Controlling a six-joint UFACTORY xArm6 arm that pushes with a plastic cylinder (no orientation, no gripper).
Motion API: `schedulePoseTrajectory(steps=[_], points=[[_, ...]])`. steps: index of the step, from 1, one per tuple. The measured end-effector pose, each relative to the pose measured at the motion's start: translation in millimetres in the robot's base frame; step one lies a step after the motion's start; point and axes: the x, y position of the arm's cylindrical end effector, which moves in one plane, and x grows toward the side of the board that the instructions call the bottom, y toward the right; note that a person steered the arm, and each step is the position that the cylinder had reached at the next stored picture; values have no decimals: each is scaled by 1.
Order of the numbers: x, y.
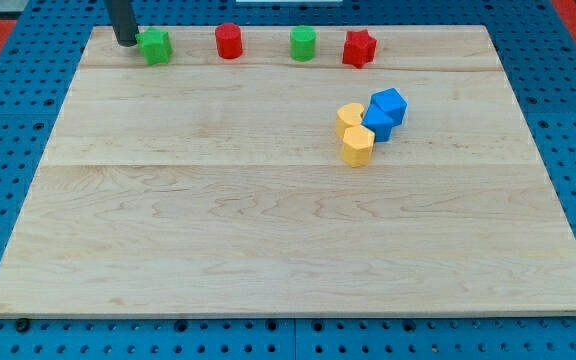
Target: Push the green star into the red circle
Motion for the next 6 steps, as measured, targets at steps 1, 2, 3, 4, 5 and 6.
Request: schedulePoseTrajectory(steps=[1,2,3,4,5,6], points=[[22,18],[27,57],[2,79],[-13,105],[-13,151],[-13,195]])
